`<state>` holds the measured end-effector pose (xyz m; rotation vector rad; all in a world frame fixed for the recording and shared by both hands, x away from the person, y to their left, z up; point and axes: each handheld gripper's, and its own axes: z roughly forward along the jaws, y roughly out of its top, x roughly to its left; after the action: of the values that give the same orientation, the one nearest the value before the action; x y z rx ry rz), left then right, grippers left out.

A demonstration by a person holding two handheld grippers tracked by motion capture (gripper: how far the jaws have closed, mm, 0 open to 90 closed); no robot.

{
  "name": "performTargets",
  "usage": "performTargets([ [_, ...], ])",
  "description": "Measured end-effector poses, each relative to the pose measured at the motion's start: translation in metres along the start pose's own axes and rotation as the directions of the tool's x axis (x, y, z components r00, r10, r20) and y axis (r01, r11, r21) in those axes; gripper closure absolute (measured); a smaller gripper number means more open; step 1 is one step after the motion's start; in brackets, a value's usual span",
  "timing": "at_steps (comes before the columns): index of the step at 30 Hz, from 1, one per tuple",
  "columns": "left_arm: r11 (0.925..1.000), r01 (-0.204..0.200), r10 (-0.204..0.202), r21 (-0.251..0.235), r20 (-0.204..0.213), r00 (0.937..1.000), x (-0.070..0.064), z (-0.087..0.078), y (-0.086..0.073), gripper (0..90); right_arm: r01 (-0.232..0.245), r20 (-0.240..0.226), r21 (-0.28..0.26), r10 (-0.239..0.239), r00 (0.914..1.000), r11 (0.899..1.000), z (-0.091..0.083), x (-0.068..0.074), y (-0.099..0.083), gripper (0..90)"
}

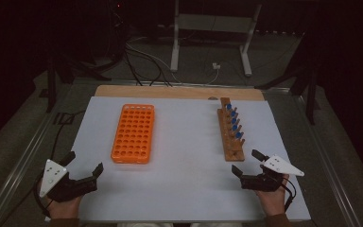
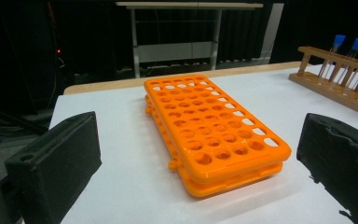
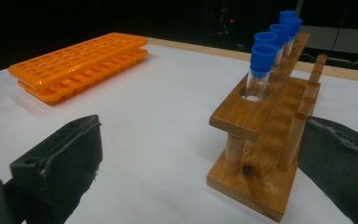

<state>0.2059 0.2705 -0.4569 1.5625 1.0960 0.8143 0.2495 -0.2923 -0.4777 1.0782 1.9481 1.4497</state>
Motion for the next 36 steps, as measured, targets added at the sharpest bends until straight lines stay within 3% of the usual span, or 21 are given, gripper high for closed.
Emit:
performTargets([
  [17, 0.9994, 0.008, -0.008, 0.034, 0.0, 1.0, 0.001, 0.004, -0.002, 0.5, -0.011, 0.021, -0.016, 0.012, 0.9997, 1.0, -0.006, 0.001, 0.011, 0.2],
  [36, 0.999, 0.01, -0.009, 0.043, -0.023, 0.9997, 0.003, 0.004, -0.002, 0.5, -0.006, 0.061, 0.009, 0.005, 0.9981, 1.0, -0.008, 0.004, 0.013, 0.1],
])
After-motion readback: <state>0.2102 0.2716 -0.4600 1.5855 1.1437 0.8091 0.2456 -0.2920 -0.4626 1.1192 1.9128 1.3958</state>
